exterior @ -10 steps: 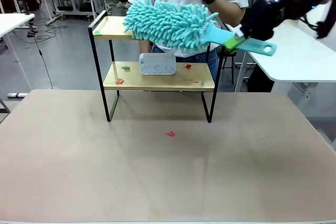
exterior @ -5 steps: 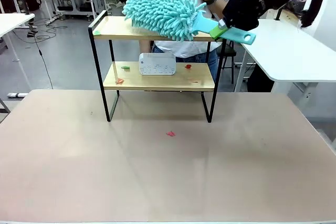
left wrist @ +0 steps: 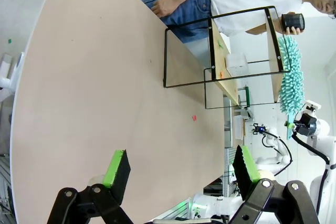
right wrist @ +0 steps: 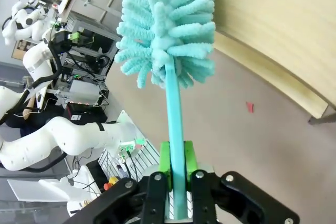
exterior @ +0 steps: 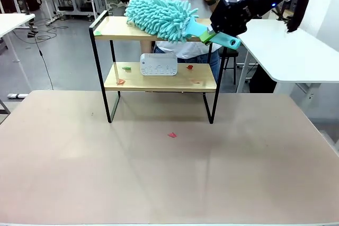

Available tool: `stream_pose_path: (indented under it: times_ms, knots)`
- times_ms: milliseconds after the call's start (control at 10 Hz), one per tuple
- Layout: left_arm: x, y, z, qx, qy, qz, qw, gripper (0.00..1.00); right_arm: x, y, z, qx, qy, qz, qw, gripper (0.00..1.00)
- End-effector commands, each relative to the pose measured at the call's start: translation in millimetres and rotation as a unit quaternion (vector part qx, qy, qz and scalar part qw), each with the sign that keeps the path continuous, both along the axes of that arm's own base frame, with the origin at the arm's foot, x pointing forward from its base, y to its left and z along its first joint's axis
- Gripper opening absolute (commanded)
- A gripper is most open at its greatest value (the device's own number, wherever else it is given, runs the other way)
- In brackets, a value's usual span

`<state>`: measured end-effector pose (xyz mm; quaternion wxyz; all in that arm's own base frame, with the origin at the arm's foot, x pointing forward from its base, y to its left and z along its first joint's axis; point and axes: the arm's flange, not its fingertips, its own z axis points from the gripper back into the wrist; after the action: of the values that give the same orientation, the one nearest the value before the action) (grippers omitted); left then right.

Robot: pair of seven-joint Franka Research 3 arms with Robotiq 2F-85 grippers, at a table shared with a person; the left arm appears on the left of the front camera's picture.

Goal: Clean the shelf.
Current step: Clean the specific tier of the Shelf with the Duster once objects are removed.

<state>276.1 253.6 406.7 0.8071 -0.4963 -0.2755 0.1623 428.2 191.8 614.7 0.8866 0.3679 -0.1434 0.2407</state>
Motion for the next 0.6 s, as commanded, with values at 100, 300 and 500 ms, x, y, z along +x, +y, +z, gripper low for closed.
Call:
stream_pose_path:
  times_ms: [100, 300, 500]
  knots:
    - [0, 0, 0, -0.001, -0.017, -0.002, 1.0, 1.0, 15, 25, 6, -0.015, 0.009, 0.001, 1.0, 0.13]
    - [0, 0, 0, -0.001, -0.017, -0.002, 1.0, 1.0, 18, 39, 10, -0.014, 0.011, 0.03, 0.999, 0.13]
    - [0, 0, 0, -0.001, -0.017, -0.002, 1.0, 1.0, 13, 48, 16, -0.019, 0.01, 0.092, 0.995, 0.13]
